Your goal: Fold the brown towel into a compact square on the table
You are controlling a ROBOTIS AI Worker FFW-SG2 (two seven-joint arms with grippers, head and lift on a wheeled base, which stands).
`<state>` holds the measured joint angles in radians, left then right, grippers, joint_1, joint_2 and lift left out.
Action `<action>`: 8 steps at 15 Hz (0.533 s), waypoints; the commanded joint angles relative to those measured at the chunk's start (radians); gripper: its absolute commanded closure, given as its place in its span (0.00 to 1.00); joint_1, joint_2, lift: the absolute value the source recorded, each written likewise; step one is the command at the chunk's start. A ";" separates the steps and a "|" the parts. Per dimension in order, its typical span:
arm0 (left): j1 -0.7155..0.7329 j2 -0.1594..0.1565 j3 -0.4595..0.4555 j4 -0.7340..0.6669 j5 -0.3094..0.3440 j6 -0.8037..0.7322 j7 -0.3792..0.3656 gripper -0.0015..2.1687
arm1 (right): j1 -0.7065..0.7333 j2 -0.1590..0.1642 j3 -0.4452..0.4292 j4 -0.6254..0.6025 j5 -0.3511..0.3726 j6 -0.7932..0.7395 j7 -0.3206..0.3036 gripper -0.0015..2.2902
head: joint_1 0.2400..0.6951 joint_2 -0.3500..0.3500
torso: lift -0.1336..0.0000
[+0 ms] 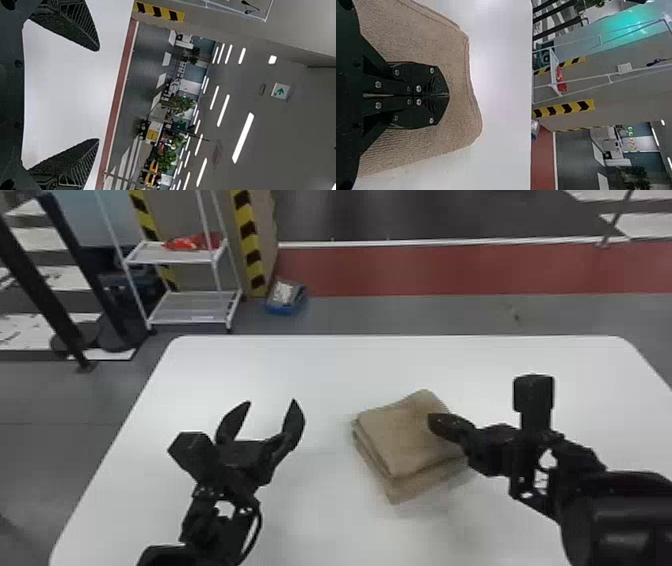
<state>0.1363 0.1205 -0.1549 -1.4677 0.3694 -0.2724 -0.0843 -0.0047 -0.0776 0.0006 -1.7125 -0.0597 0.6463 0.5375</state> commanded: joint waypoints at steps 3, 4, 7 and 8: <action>0.000 0.002 0.002 0.003 0.006 -0.001 0.000 0.03 | 0.167 -0.008 -0.079 -0.249 -0.020 0.169 0.042 0.93 | 1.00 0.56 | 0.26; 0.000 0.002 0.002 0.003 0.006 -0.001 0.000 0.03 | 0.192 -0.018 -0.093 -0.277 -0.022 0.203 0.047 0.93 | 1.00 0.55 | 0.26; 0.002 0.008 0.005 0.006 0.017 -0.007 0.000 0.03 | 0.239 -0.028 -0.137 -0.319 -0.029 0.301 0.090 0.93 | 1.00 0.53 | 0.26; 0.002 0.008 0.005 0.007 0.019 -0.010 0.000 0.03 | 0.235 -0.037 -0.139 -0.317 -0.026 0.332 0.088 0.93 | 1.00 0.53 | 0.26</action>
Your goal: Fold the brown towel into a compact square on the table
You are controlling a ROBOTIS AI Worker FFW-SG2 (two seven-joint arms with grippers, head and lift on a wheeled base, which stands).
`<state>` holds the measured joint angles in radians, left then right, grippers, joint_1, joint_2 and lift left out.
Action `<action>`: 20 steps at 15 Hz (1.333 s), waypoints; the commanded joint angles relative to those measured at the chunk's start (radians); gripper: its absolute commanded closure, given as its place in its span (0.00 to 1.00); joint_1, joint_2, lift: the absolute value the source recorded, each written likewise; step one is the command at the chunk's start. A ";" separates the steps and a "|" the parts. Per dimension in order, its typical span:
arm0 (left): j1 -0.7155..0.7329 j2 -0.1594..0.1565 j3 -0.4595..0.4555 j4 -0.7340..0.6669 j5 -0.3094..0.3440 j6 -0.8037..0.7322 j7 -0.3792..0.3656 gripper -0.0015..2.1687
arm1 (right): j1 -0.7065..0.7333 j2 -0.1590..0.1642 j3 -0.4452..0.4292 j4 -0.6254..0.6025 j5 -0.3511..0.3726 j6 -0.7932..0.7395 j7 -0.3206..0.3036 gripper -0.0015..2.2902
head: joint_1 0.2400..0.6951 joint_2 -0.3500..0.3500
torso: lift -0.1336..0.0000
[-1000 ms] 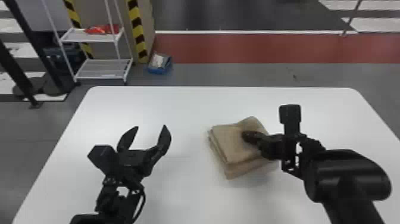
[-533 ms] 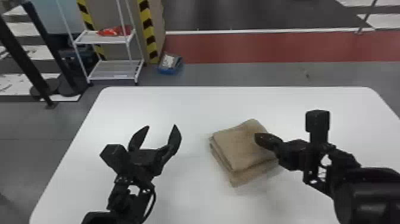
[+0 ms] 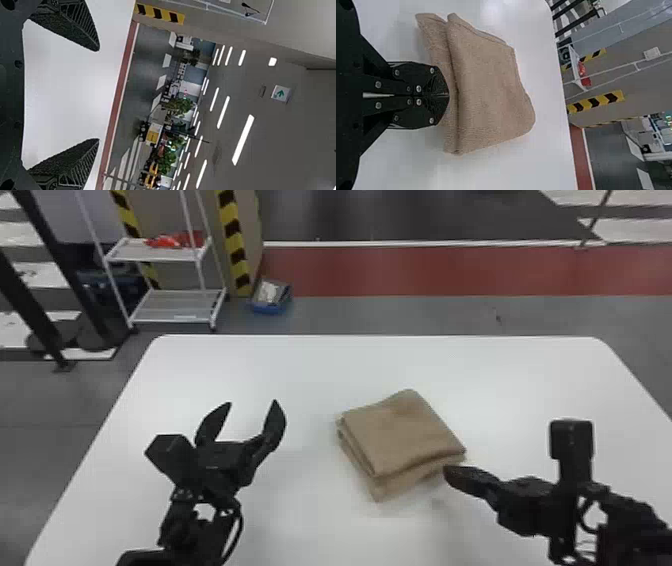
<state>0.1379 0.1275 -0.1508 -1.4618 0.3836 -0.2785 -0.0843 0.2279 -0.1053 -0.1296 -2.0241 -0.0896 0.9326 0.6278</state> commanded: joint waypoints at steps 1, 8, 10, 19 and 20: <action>0.000 0.001 -0.001 0.003 0.005 -0.008 0.000 0.03 | -0.016 -0.011 -0.013 0.012 0.014 0.048 -0.002 0.93 | 1.00 0.52 | 0.26; 0.005 0.001 0.004 0.000 0.005 -0.014 0.000 0.03 | -0.268 -0.005 0.054 0.300 0.077 0.015 -0.037 0.93 | 1.00 0.49 | 0.26; 0.005 0.001 0.004 0.003 0.005 -0.014 0.000 0.03 | -0.338 -0.001 0.085 0.390 0.090 -0.031 -0.068 0.93 | 1.00 0.50 | 0.26; -0.027 0.001 -0.006 0.034 0.006 -0.014 -0.002 0.03 | -0.564 0.075 0.153 0.748 0.139 -0.317 -0.160 0.93 | 1.00 0.55 | 0.26; -0.030 0.001 -0.007 0.038 0.009 -0.014 -0.002 0.03 | -0.571 0.076 0.157 0.763 0.140 -0.335 -0.165 0.93 | 1.00 0.56 | 0.26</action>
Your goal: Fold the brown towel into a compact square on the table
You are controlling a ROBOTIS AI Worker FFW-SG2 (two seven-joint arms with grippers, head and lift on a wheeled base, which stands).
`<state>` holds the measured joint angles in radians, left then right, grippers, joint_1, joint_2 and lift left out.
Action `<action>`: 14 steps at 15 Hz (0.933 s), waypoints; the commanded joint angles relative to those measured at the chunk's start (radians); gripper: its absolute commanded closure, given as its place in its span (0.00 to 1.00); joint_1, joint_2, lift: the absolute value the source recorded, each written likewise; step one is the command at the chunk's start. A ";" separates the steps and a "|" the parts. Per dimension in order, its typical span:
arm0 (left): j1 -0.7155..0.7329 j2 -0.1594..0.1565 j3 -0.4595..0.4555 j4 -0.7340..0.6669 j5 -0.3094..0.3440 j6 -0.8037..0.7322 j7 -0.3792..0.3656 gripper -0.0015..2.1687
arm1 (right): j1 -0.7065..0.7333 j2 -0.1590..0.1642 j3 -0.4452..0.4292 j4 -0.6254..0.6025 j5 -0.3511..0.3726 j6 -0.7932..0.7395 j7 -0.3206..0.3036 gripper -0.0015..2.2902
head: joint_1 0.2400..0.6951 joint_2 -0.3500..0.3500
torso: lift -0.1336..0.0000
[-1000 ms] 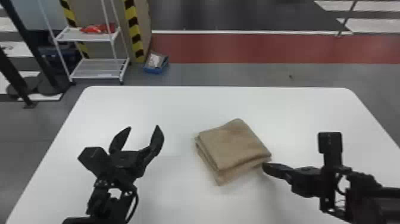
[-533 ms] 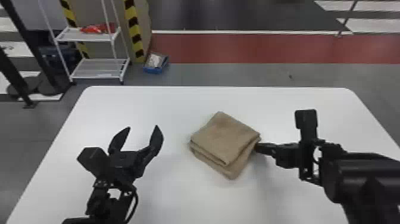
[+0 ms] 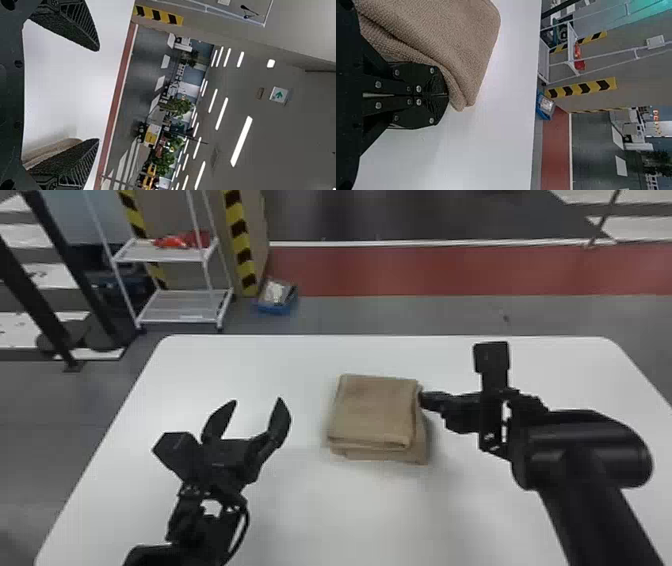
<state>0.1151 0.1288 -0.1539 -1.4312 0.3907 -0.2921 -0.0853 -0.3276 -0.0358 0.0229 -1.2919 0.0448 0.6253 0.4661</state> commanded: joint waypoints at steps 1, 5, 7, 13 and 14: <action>-0.012 0.000 -0.006 0.014 0.002 0.000 -0.001 0.03 | -0.022 0.007 0.005 0.045 0.006 -0.049 -0.004 0.93 | 1.00 0.56 | 0.26; -0.017 0.000 -0.009 0.020 0.002 0.000 -0.001 0.03 | 0.024 0.004 -0.031 0.045 -0.003 -0.123 -0.001 0.93 | 1.00 0.56 | 0.26; -0.017 0.000 -0.009 0.020 0.002 0.000 -0.001 0.03 | 0.173 0.004 -0.093 -0.150 -0.017 -0.135 -0.020 0.89 | 1.00 0.56 | 0.26; 0.001 0.011 0.004 -0.006 0.002 0.000 -0.008 0.03 | 0.641 0.004 -0.185 -0.649 -0.128 -0.497 -0.107 0.04 | 1.00 0.45 | 0.26; 0.015 0.015 0.028 -0.020 0.002 0.003 -0.016 0.03 | 0.699 0.005 -0.176 -0.678 -0.123 -0.574 -0.164 0.04 | 1.00 0.44 | 0.26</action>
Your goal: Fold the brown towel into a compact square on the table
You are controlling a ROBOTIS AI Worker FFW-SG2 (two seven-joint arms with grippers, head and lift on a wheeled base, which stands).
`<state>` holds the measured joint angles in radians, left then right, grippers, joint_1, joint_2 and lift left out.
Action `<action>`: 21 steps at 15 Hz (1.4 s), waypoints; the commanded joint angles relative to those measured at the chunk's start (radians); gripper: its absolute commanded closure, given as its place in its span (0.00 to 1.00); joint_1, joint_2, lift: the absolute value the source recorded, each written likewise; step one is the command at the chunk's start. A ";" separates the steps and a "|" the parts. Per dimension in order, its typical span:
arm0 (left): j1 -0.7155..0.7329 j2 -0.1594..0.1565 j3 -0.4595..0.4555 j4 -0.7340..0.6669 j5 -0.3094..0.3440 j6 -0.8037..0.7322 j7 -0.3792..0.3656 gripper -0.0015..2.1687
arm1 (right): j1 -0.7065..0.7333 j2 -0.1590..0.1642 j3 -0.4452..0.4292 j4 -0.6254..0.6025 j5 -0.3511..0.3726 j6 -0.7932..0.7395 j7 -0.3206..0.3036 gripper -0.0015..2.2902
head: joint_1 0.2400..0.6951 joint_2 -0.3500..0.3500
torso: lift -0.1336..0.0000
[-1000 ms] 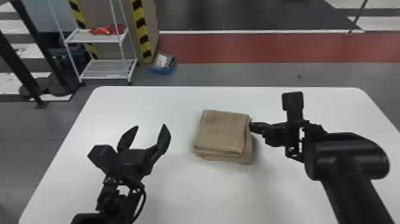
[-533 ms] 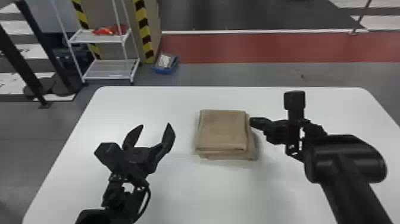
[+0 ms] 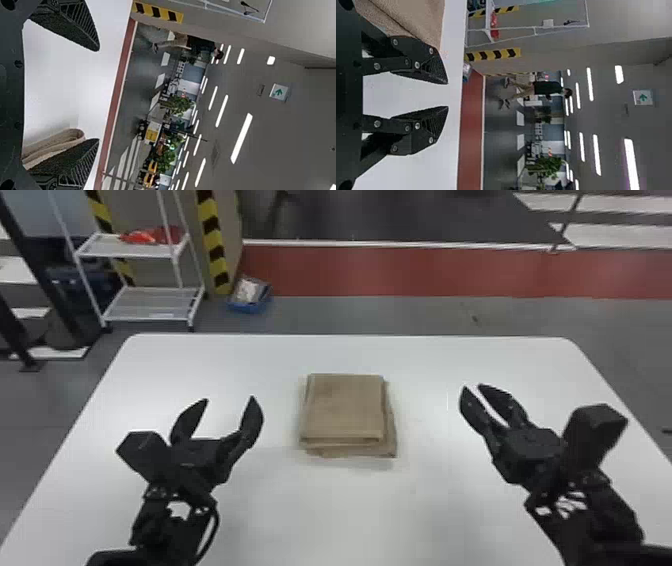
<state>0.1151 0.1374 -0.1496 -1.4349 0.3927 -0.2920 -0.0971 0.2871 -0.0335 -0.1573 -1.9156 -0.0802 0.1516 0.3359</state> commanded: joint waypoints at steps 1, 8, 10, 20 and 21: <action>0.034 0.008 0.050 -0.039 -0.012 0.012 -0.010 0.03 | 0.122 0.003 0.012 -0.071 0.007 -0.134 -0.078 0.04 | 1.00 0.43 | 0.26; 0.230 0.007 0.240 -0.245 -0.153 0.049 0.010 0.03 | 0.268 0.004 0.127 -0.097 0.019 -0.333 -0.281 0.04 | 1.00 0.57 | 0.26; 0.259 0.005 0.232 -0.263 -0.153 0.034 0.045 0.03 | 0.285 -0.005 0.148 -0.102 0.030 -0.358 -0.282 0.04 | 1.00 0.61 | 0.26; 0.310 -0.007 0.239 -0.302 -0.170 0.015 0.057 0.03 | 0.310 -0.020 0.176 -0.103 0.063 -0.355 -0.327 0.04 | 1.00 0.66 | 0.26; 0.313 -0.007 0.239 -0.303 -0.170 0.009 0.057 0.03 | 0.311 -0.022 0.176 -0.103 0.063 -0.358 -0.330 0.04 | 1.00 0.66 | 0.26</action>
<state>0.4245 0.1306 0.0889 -1.7365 0.2227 -0.2758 -0.0399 0.5962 -0.0544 0.0176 -2.0186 -0.0177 -0.2055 0.0074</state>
